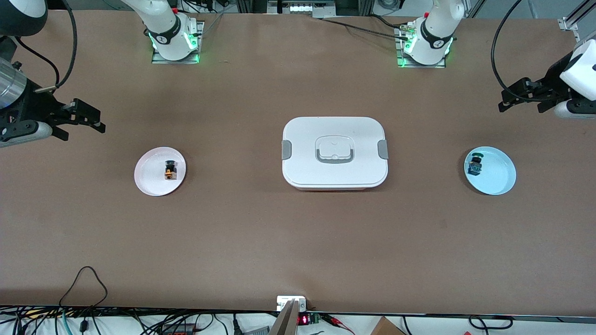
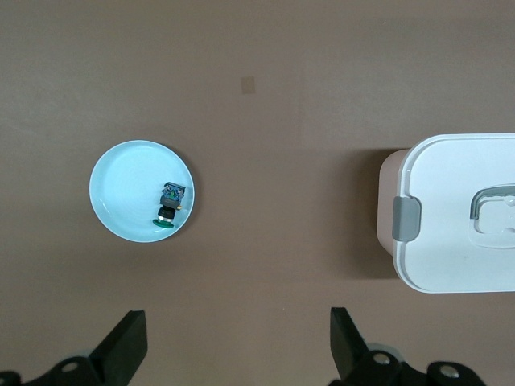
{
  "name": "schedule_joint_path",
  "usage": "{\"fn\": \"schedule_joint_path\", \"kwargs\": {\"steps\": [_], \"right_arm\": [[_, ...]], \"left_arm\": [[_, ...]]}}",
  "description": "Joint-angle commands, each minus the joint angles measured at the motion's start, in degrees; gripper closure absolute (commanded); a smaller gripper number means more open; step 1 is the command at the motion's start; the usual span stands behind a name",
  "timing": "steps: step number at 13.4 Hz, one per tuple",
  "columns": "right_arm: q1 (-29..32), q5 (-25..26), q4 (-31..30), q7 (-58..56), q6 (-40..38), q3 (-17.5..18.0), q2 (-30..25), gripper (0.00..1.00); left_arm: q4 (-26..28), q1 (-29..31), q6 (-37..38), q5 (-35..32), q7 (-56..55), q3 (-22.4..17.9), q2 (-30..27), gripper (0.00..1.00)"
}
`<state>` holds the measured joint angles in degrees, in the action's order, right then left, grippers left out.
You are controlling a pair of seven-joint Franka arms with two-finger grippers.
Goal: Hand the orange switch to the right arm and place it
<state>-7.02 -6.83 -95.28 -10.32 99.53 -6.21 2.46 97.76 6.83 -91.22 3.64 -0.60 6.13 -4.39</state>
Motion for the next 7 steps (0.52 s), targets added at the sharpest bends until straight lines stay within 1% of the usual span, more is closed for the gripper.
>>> {"fn": "schedule_joint_path", "kwargs": {"steps": [1,3,7], "right_arm": [[1.49,0.42,1.15,-0.4,-1.71,1.46,-0.08,0.0],[1.22,1.2,2.46,-0.31,-1.97,1.63,0.09,0.0],[1.66,1.47,2.56,-0.57,-1.88,1.64,0.18,0.0]], "left_arm": [[0.77,0.37,-0.01,-1.71,-0.1,0.38,-1.06,0.0],[0.77,0.37,-0.01,-1.71,-0.1,0.46,-1.06,0.0],[0.77,0.37,-0.01,-1.71,-0.1,0.38,-1.06,0.0]]}}
